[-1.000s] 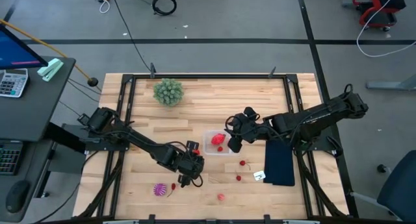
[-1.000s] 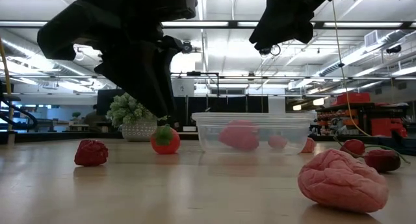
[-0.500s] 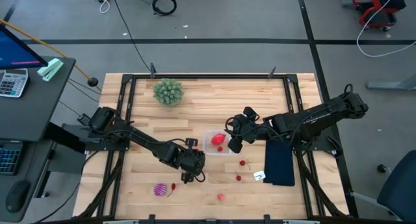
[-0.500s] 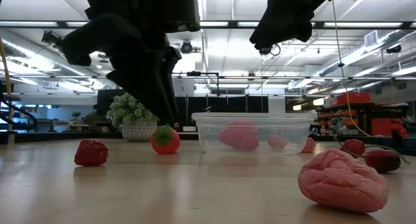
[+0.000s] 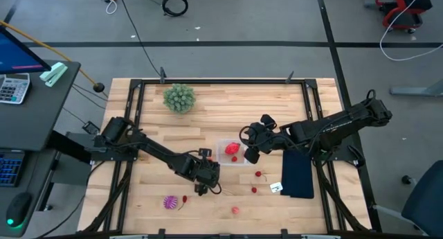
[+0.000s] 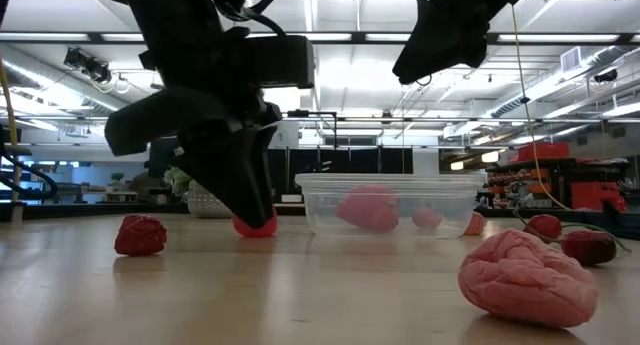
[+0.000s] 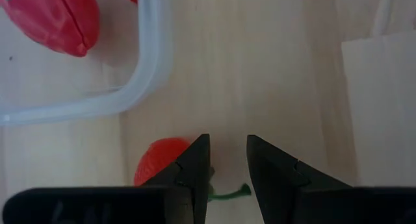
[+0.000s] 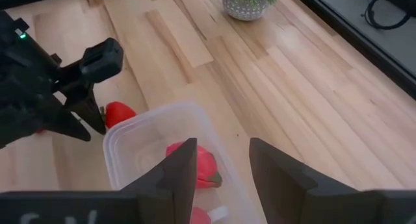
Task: Pick and placing Produce into tupperware
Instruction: Put the red strawberry into the transparent bin
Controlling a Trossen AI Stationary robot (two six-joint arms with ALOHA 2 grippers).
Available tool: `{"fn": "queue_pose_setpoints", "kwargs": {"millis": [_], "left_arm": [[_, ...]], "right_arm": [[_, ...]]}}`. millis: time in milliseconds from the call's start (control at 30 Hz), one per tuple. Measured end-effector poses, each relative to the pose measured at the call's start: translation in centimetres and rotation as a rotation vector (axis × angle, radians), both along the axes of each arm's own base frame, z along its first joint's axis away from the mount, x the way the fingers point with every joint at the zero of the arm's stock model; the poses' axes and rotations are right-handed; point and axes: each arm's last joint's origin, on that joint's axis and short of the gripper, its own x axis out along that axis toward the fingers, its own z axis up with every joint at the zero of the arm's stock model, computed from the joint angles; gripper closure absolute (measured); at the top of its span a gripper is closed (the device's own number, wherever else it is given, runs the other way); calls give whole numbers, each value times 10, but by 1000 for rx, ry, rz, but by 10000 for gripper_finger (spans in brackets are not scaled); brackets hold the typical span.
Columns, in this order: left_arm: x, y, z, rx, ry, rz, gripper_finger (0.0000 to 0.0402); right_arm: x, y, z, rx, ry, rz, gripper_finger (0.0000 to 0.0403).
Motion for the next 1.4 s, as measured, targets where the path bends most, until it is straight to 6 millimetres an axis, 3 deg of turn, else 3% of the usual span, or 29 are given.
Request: {"fn": "queue_pose_setpoints", "kwargs": {"millis": [333,600,1000,1167,1400], "left_arm": [[0,1,0,8,5,-2,315],[1,5,0,41,-8,22,393],[6,12,4,13,-54,89,397],[2,13,24,4,-143,190,398],[-11,14,76,-10,-337,256,398]], "right_arm": [[-1,5,0,0,1,19,254],[-2,8,0,18,-8,11,254],[-5,22,0,19,-8,60,254],[-7,27,0,21,-9,78,254],[-9,32,-1,57,-18,62,254]]}}
